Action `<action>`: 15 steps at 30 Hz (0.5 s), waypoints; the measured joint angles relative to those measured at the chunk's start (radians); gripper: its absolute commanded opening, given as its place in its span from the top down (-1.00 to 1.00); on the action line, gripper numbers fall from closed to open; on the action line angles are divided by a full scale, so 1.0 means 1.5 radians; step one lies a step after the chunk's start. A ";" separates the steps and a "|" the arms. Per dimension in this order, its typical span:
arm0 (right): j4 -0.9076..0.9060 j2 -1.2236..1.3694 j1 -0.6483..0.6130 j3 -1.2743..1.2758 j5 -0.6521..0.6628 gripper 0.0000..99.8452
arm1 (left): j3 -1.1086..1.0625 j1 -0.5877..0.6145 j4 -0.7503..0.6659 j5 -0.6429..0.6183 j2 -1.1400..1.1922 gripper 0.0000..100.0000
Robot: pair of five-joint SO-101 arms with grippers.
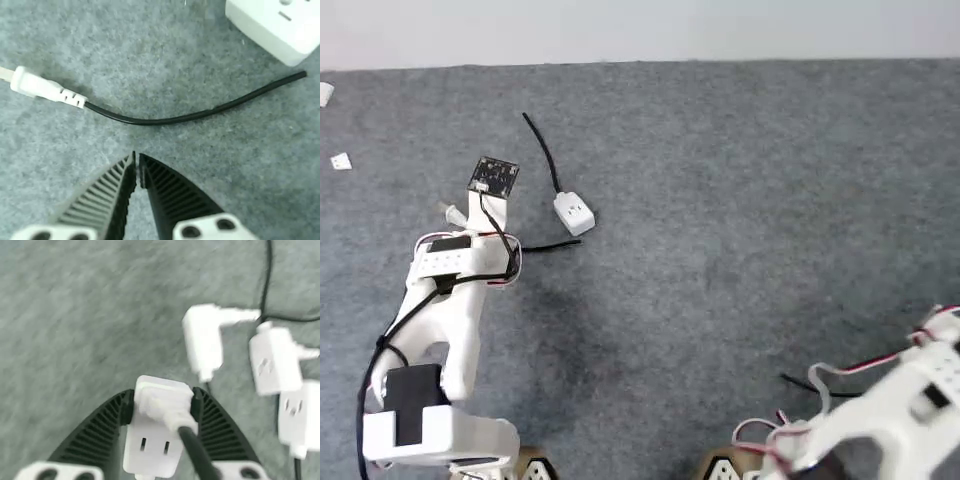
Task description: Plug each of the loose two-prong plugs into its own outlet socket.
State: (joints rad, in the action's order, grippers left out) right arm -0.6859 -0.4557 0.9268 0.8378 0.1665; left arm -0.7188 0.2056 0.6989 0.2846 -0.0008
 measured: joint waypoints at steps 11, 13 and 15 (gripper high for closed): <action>-0.064 0.231 -0.001 -0.295 0.005 0.48 | 0.000 0.000 0.000 0.000 0.000 0.97; -0.152 0.231 -0.011 -0.358 0.005 0.55 | 0.000 0.000 0.000 0.000 0.000 0.97; -0.240 0.231 -0.025 -0.415 -0.002 0.69 | 0.000 0.000 0.000 0.000 0.000 0.97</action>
State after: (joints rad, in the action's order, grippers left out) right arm -1.0464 -0.1089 0.8899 0.2148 0.1634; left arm -0.7188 0.2056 0.6989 0.2846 -0.0008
